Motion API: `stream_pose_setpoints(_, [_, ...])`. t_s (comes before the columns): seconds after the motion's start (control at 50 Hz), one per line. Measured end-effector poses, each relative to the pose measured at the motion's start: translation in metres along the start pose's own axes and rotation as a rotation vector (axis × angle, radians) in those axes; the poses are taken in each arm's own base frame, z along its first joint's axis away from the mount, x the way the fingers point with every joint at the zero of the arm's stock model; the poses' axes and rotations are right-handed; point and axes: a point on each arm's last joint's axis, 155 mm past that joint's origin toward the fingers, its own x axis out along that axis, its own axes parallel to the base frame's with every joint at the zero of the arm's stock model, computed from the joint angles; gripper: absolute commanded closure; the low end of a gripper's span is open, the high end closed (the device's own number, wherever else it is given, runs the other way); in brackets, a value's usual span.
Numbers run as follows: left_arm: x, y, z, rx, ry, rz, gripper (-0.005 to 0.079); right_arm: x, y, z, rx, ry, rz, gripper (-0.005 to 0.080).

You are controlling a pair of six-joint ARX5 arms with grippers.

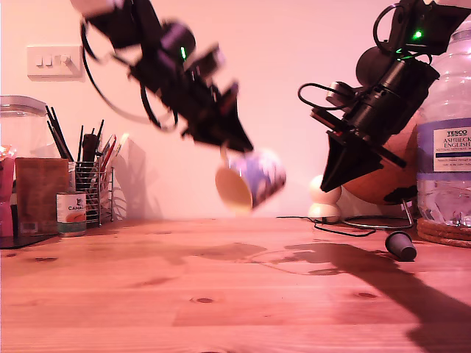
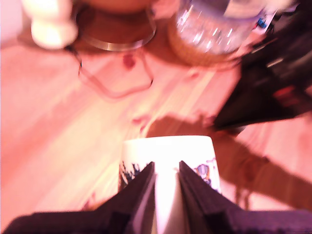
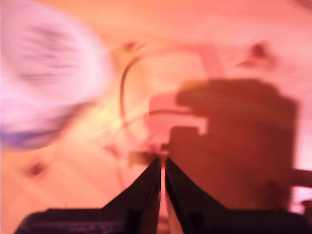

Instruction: Lift the coffee cup and remove the coffee capsule that is hidden under it

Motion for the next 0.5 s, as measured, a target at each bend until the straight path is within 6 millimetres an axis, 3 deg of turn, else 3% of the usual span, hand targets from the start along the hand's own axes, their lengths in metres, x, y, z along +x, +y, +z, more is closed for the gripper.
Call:
stream_pose_setpoints(0.2, [0.017, 0.008, -0.016, -0.016, 0.024, -0.003, 0.0762, 0.01, 0.027, -0.011, -0.05, 0.048, 0.034, 0.0765])
stream_pose_setpoints(0.5, [0.018, 0.014, -0.007, 0.009, -0.009, 0.021, 0.0762, 0.023, 0.064, -0.025, -0.104, 0.102, 0.08, 0.0765])
